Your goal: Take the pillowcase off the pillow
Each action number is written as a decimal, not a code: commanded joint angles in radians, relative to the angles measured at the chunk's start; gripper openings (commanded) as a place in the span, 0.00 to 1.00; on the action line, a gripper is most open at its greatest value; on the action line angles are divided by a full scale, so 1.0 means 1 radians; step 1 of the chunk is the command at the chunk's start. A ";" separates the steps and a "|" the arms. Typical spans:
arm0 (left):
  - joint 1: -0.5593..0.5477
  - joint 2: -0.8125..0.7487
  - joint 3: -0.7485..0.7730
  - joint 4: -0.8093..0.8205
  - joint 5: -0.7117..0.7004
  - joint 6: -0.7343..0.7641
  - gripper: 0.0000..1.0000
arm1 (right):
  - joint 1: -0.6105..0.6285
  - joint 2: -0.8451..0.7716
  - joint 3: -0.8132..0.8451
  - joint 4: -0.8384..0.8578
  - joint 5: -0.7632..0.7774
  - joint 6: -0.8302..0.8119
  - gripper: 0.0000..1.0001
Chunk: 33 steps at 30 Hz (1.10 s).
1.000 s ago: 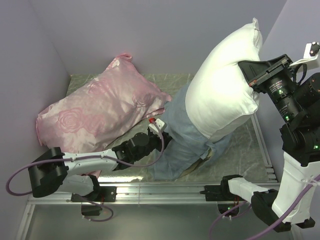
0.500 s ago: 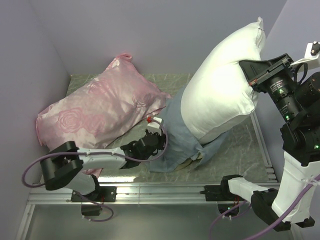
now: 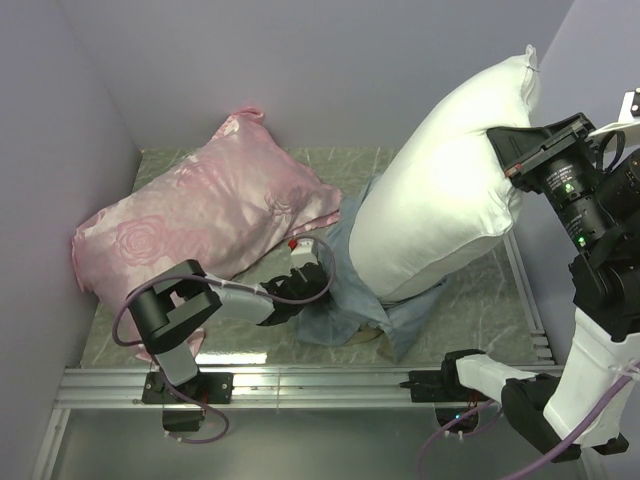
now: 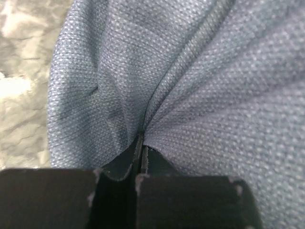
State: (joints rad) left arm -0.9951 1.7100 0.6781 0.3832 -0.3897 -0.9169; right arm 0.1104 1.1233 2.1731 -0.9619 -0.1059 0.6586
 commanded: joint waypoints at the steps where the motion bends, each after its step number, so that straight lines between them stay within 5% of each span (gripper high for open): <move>1: 0.035 0.028 0.024 -0.165 0.048 -0.031 0.00 | -0.006 -0.034 0.114 0.367 0.075 0.022 0.00; 6: 0.108 0.014 0.014 -0.155 0.158 0.001 0.00 | -0.006 -0.022 0.126 0.379 0.064 0.042 0.00; 10: 0.082 -0.194 -0.025 -0.135 0.201 0.061 0.40 | -0.006 -0.026 0.059 0.393 0.037 0.041 0.00; 12: 0.058 -0.268 0.035 -0.259 0.160 0.088 0.58 | -0.008 -0.045 -0.021 0.423 0.008 0.044 0.00; 20: -0.108 -0.654 0.276 -0.534 -0.024 0.213 0.72 | 0.003 -0.034 -0.158 0.431 -0.090 0.044 0.00; 22: -0.167 -0.665 0.374 -0.506 -0.070 0.287 0.77 | 0.017 -0.046 -0.225 0.462 -0.098 0.042 0.00; 24: -0.217 -0.635 0.505 -0.500 -0.129 0.351 0.99 | 0.084 -0.037 -0.246 0.457 -0.075 0.024 0.00; 30: -0.425 -0.435 0.820 -0.429 -0.429 0.637 0.99 | 0.308 0.079 -0.210 0.382 0.103 -0.057 0.00; 33: -0.482 -0.380 0.863 -0.347 -0.547 0.746 0.99 | 0.342 0.119 -0.210 0.374 0.150 -0.066 0.00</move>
State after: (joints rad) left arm -1.4368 1.2873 1.4937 -0.0254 -0.7486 -0.3523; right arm 0.4210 1.2041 1.9446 -0.6590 -0.0235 0.6182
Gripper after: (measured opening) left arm 0.993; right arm 0.155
